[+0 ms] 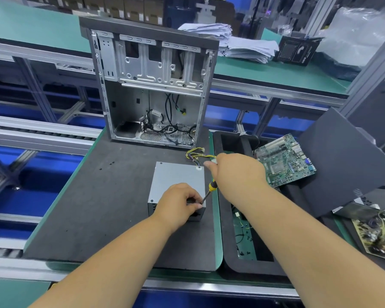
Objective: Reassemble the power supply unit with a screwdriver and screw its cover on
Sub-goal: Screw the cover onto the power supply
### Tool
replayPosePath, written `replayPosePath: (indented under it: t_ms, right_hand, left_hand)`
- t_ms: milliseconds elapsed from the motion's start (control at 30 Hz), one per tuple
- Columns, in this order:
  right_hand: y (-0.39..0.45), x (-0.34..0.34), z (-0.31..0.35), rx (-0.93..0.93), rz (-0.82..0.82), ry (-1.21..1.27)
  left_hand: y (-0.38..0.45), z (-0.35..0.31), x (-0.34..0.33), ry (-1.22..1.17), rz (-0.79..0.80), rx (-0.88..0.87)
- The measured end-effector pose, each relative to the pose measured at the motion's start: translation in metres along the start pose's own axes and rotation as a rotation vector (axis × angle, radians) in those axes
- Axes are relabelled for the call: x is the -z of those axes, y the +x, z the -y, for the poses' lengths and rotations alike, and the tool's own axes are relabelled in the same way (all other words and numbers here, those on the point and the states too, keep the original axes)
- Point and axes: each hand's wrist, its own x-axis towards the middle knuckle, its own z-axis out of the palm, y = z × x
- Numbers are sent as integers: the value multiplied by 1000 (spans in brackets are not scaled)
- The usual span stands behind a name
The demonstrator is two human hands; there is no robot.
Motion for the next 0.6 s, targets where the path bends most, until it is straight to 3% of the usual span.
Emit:
replayPosePath:
  t_ms: [100, 167, 267, 367, 500, 600]
  right_hand:
    - [3, 4, -11, 127, 178, 354]
    - [3, 10, -16, 237, 219, 440]
    - [1, 8, -7, 185, 41, 209]
    - [-2, -2, 0, 87, -31, -13]
    - [-2, 5, -7, 241, 155, 404]
    - [0, 7, -6, 256, 67, 285]
  left_hand:
    - [0, -1, 0, 8, 1, -2]
    - [0, -1, 1, 5, 2, 3]
    - [0, -2, 1, 6, 0, 4]
    - [0, -2, 2, -6, 10, 3]
    - [-1, -2, 2, 8, 1, 12]
    - [-1, -2, 2, 9, 5, 14]
